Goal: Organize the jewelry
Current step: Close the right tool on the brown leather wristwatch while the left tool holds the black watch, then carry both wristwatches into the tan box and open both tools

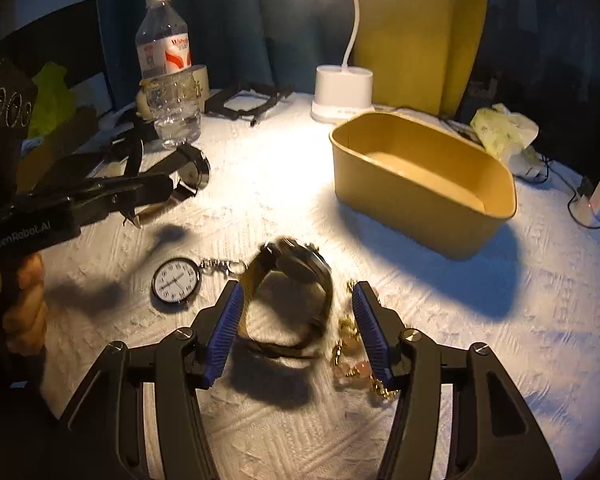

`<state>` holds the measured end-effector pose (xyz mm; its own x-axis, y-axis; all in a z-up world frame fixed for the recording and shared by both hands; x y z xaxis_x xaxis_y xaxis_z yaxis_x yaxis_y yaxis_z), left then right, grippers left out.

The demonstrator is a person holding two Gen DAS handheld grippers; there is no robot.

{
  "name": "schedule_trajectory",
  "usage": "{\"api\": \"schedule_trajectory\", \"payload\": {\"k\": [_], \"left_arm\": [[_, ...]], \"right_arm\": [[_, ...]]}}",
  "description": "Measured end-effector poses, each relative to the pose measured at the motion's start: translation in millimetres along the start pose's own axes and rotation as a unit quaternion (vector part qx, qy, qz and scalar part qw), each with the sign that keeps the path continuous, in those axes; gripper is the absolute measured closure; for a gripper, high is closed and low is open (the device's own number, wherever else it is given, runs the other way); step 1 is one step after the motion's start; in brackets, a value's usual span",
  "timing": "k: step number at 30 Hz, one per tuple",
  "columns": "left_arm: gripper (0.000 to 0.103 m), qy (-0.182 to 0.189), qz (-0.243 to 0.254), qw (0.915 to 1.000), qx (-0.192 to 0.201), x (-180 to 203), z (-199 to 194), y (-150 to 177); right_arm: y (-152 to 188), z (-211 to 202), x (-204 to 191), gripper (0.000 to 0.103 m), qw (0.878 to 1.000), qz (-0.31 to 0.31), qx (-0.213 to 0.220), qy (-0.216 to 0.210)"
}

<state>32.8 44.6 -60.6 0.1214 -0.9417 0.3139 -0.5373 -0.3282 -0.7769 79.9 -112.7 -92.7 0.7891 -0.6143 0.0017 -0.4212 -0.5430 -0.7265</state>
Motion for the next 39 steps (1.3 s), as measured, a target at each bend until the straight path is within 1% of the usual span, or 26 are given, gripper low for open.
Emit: {"api": "schedule_trajectory", "payload": {"k": [2, 6, 8, 10, 18, 21, 23, 24, 30, 39], "left_arm": [[0.088, 0.0, 0.001, 1.0, 0.0, 1.6, 0.6, -0.2], [0.088, -0.001, 0.002, 1.0, 0.0, 2.6, 1.1, -0.9], [0.087, 0.0, 0.003, 1.0, -0.001, 2.9, 1.2, -1.0], [0.088, -0.001, 0.005, 1.0, -0.001, 3.3, 1.2, -1.0], [0.087, -0.01, 0.003, 0.9999, -0.001, 2.0, 1.6, -1.5], [0.087, -0.011, 0.007, 0.9999, -0.001, 4.4, 1.5, -2.3], [0.088, -0.012, 0.008, 0.9999, -0.001, 5.8, 1.6, -3.3], [0.088, -0.013, 0.009, 0.9999, -0.001, 6.6, 1.7, -3.9], [0.088, -0.017, 0.02, 0.9996, -0.002, 14.5, 3.0, -8.8], [0.088, -0.019, 0.047, 0.9987, 0.002, 37.8, 11.6, -24.3]], "right_arm": [[1.9, -0.8, -0.3, 0.047, 1.0, 0.005, -0.001, -0.006], [1.9, -8.1, -5.9, 0.047, 1.0, 0.005, 0.011, -0.02], [2.0, -3.7, -7.2, 0.047, 1.0, 0.002, 0.006, -0.017], [3.5, 4.2, -6.2, 0.046, 1.0, 0.004, -0.004, -0.006], [-0.5, 17.3, -5.4, 0.046, 1.0, 0.001, -0.004, -0.017], [-0.5, 23.6, -6.3, 0.046, 1.0, -0.002, -0.017, -0.015], [-0.3, 22.3, -5.3, 0.051, 1.0, 0.0, -0.014, -0.019], [-0.6, 21.7, -4.4, 0.055, 1.0, 0.002, -0.012, -0.02], [-3.6, 8.4, 0.3, 0.058, 1.0, 0.003, 0.013, -0.023], [-23.7, -24.2, 29.2, 0.058, 0.996, 0.025, 0.081, -0.014]]}}
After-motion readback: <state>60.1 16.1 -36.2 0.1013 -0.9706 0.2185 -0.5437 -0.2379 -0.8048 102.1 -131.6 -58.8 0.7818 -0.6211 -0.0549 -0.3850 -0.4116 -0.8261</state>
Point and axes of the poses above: each gripper's, at about its wrist camera, not at the fingertips, and z roughly the way its jaws point, x to its right, y to its underside, the point moved 2 cm from there along z, roughly the way its jaws point, and after that the axes turned 1 degree about x, right-handed, at the moved point
